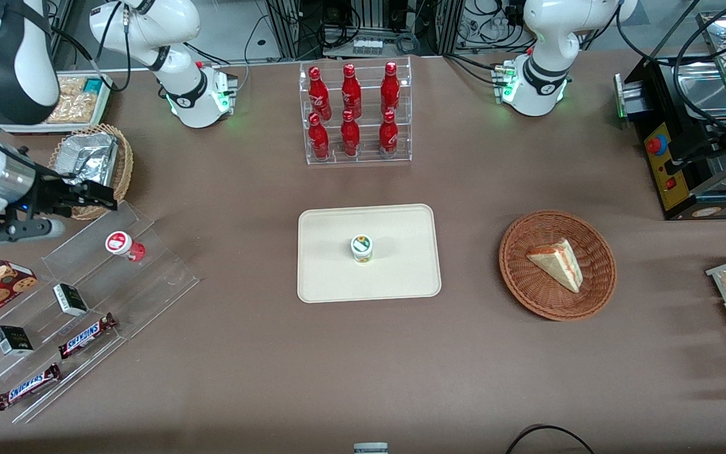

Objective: Place green gum on tray

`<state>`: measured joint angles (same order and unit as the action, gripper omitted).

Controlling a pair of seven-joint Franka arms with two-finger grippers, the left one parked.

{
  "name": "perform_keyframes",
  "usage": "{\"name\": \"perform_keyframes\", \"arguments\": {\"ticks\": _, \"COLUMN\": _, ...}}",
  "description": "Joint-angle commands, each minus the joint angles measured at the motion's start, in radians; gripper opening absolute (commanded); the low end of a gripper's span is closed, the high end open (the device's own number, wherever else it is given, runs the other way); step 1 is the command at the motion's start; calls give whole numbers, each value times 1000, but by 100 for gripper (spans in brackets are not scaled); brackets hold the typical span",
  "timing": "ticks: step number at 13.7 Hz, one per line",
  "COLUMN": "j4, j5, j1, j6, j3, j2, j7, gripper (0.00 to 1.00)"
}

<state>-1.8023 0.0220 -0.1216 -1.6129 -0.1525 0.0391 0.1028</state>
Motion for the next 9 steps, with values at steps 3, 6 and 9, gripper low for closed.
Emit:
{"name": "perform_keyframes", "arguments": {"ticks": 3, "j4": 17, "j5": -19, "j1": 85, "j6": 36, "j3": 65, "j2": 22, "j7": 6, "gripper": 100}}
{"name": "perform_keyframes", "arguments": {"ticks": 6, "j4": 52, "j5": -16, "j1": 135, "j6": 34, "j3": 90, "j2": -15, "j7": 3, "gripper": 100}}
{"name": "perform_keyframes", "arguments": {"ticks": 9, "j4": 75, "j5": -17, "j1": 137, "j6": 63, "j3": 90, "j2": -11, "j7": 3, "gripper": 100}}
